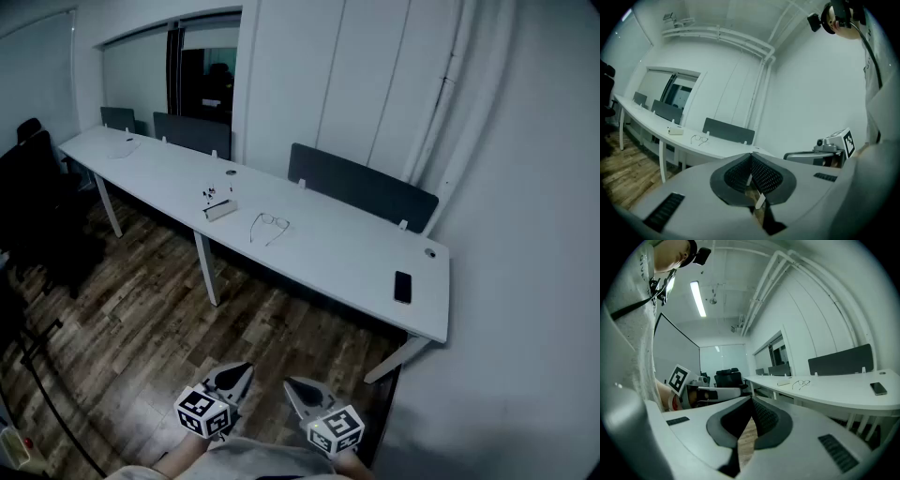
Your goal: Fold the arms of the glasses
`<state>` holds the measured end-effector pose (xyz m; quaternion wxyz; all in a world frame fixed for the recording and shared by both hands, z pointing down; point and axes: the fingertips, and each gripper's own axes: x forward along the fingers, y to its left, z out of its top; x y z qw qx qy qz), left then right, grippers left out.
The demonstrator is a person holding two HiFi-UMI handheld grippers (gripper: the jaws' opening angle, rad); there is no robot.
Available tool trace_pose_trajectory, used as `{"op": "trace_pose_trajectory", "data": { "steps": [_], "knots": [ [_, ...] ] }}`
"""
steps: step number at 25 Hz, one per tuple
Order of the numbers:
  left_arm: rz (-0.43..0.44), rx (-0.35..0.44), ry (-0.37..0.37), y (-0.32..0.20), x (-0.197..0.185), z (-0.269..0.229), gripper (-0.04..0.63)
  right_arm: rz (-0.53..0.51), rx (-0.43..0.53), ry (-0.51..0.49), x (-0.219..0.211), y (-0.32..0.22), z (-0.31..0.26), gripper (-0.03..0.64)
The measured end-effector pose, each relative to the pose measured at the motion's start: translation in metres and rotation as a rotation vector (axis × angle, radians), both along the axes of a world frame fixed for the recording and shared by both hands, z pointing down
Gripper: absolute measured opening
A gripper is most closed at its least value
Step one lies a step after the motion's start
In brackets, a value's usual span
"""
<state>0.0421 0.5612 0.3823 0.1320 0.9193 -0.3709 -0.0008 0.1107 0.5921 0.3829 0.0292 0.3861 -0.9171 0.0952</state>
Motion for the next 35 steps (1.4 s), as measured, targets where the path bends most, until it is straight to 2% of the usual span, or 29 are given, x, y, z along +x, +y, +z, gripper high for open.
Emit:
{"op": "trace_pose_trajectory", "data": {
  "steps": [8,18,23,29,35],
  "knots": [
    [-0.062,-0.035,0.034,-0.002,-0.053,0.016,0.015,0.018,-0.009,-0.004,-0.035,-0.007,0.009,0.018],
    [-0.102,-0.024,0.072,-0.024,-0.090,0.023,0.015,0.025,0.018,0.030,-0.066,-0.030,0.007,0.017],
    [-0.113,-0.042,0.088,-0.048,-0.101,0.028,0.015,0.082,-0.022,-0.035,-0.063,-0.060,0.011,0.018],
    [-0.107,-0.049,0.084,-0.098,-0.108,0.047,0.018,0.034,-0.034,-0.013,-0.074,-0.114,0.027,0.020],
    [-0.146,-0.056,0.064,-0.194,-0.129,0.051,0.018,0.019,-0.081,-0.027,-0.081,-0.213,0.047,0.020]
  ]
}}
